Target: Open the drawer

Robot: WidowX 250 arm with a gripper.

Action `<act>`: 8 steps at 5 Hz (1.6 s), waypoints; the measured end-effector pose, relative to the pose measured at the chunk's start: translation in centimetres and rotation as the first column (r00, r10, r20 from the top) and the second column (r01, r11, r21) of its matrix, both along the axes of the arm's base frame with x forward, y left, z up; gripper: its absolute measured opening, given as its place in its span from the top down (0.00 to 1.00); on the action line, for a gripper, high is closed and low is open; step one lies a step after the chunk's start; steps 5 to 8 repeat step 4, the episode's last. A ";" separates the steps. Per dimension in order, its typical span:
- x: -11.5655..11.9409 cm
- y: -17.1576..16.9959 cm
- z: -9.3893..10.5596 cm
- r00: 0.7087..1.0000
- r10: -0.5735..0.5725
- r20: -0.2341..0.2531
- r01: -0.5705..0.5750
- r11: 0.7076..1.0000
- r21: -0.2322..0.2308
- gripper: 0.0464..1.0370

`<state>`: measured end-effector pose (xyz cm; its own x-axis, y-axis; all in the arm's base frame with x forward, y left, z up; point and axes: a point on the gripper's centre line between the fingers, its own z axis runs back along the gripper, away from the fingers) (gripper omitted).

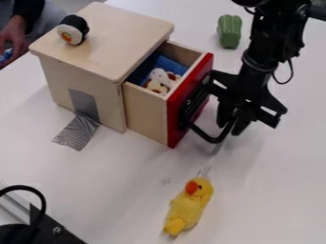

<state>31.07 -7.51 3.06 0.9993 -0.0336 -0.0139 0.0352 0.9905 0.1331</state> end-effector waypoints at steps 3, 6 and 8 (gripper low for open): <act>1.8 -0.7 5.1 0.990 0.038 0.136 -0.031 0.998 -0.056 0.04; 1.9 -0.5 5.6 0.989 0.046 0.142 -0.037 0.997 -0.063 0.04; 1.9 -0.5 5.6 0.989 0.046 0.142 -0.037 0.997 -0.063 0.04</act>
